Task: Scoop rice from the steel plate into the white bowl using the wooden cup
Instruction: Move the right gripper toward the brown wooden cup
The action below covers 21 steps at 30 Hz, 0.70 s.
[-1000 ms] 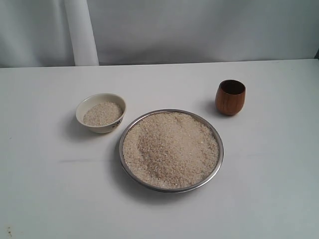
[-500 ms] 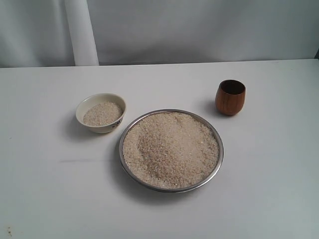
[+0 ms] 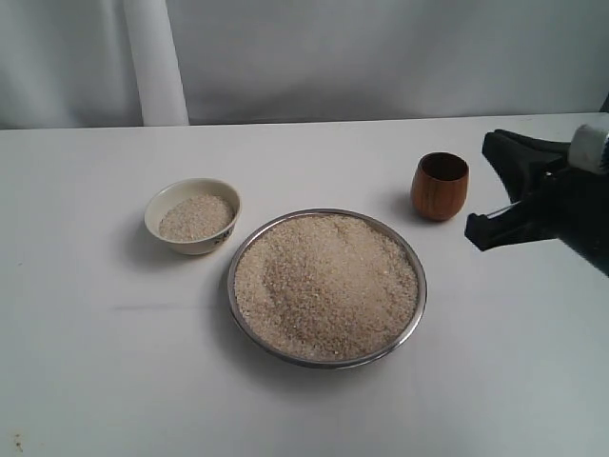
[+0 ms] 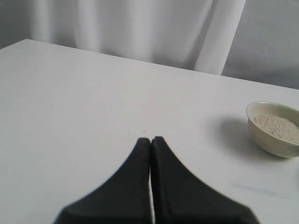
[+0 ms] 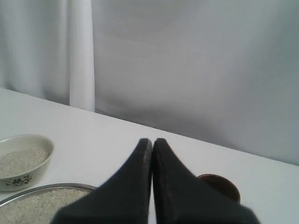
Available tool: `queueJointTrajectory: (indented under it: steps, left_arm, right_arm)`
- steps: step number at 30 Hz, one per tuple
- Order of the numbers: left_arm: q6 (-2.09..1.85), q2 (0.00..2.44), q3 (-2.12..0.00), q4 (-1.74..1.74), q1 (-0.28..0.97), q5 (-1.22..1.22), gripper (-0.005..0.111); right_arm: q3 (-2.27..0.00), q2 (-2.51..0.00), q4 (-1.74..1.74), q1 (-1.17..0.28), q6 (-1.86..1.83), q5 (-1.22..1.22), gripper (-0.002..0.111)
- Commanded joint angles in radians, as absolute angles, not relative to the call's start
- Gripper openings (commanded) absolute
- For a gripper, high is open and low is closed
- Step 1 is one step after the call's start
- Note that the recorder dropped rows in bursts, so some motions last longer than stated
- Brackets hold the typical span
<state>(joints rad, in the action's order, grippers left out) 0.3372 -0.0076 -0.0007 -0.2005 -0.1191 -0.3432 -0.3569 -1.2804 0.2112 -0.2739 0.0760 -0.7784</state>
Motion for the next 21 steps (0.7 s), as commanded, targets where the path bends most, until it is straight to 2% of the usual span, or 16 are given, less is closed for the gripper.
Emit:
queueJointTrajectory:
  steps: [1, 6, 13, 21]
  left_arm:
    - [0.339, 0.0, 0.0, -0.197, -0.118, -0.337, 0.0]
    - [0.339, 0.0, 0.0, -0.197, -0.118, -0.337, 0.0]
    - [0.339, 0.0, 0.0, -0.197, -0.118, -0.337, 0.0]
    - [0.339, 0.0, 0.0, -0.197, -0.118, -0.337, 0.0]
  right_arm:
    - [-0.362, -1.477, 0.125, -0.269, 0.018, -0.997, 0.0]
    - [-0.362, -1.722, -0.035, -0.267, -0.03, -1.221, 0.0]
    - [-0.412, -1.957, -0.038, -0.253, -0.03, -1.221, 0.0]
    - [-0.456, -2.052, -0.091, -0.253, -0.026, -1.221, 0.0]
